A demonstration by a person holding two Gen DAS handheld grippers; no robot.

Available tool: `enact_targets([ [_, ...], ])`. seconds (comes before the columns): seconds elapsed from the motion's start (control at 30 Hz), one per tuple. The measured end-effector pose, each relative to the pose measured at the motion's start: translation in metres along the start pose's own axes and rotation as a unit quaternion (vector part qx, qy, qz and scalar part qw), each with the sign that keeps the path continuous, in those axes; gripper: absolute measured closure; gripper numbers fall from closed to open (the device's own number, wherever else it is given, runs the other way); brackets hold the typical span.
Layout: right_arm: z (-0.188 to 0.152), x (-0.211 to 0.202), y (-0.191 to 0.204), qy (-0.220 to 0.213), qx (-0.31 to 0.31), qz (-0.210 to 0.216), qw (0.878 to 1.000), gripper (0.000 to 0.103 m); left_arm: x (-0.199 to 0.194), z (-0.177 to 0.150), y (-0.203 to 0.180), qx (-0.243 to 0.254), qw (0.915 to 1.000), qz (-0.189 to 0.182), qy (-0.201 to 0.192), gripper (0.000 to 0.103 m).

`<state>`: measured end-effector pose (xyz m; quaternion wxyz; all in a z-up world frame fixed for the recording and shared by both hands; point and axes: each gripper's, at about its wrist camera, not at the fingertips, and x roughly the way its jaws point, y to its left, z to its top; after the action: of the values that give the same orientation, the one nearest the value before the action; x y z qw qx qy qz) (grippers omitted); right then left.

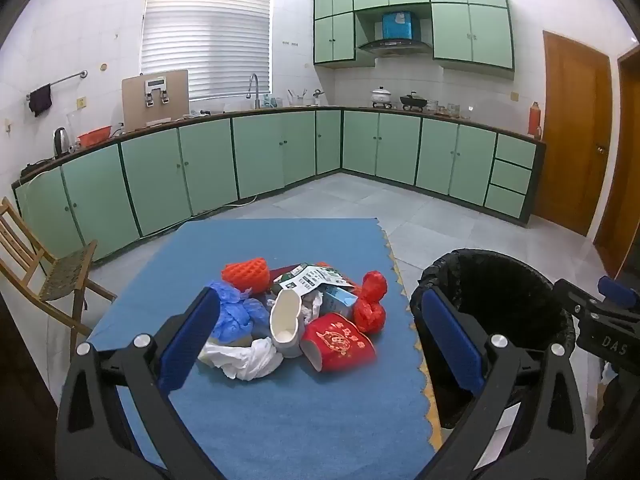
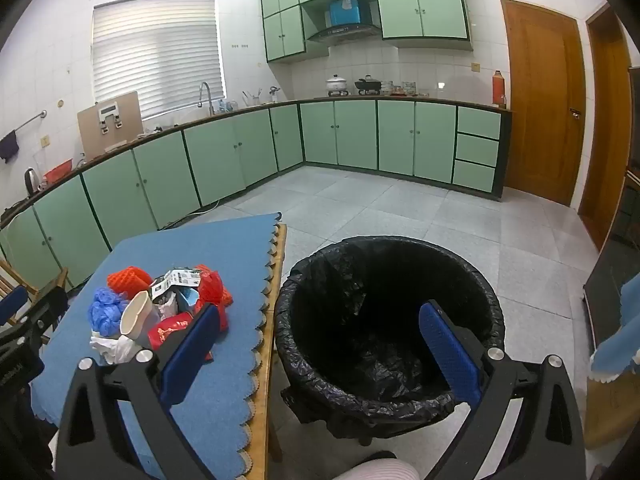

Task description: Collect trash

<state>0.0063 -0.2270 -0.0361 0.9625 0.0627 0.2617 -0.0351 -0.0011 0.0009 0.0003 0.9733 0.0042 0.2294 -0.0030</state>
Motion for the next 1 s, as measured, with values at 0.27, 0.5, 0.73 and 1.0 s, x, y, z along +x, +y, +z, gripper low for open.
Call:
enact_targets([
  [0.27, 0.001, 0.002, 0.001, 0.001, 0.0, 0.0, 1.0, 0.006, 0.0, 0.001, 0.004, 0.004, 1.0, 0.001, 0.005, 0.005],
  [0.5, 0.001, 0.003, 0.002, 0.003, -0.001, -0.001, 1.0, 0.006, -0.002, 0.003, 0.002, 0.003, 1.0, 0.004, 0.006, 0.005],
  [0.73, 0.001, 0.004, 0.002, 0.004, -0.002, -0.002, 1.0, 0.006, 0.0, 0.002, 0.003, 0.005, 1.0, 0.005, 0.005, 0.005],
  [1.0, 0.0, 0.01, 0.001, 0.005, 0.001, -0.004, 1.0, 0.006, 0.001, 0.002, 0.004, 0.005, 1.0, 0.005, 0.006, 0.005],
])
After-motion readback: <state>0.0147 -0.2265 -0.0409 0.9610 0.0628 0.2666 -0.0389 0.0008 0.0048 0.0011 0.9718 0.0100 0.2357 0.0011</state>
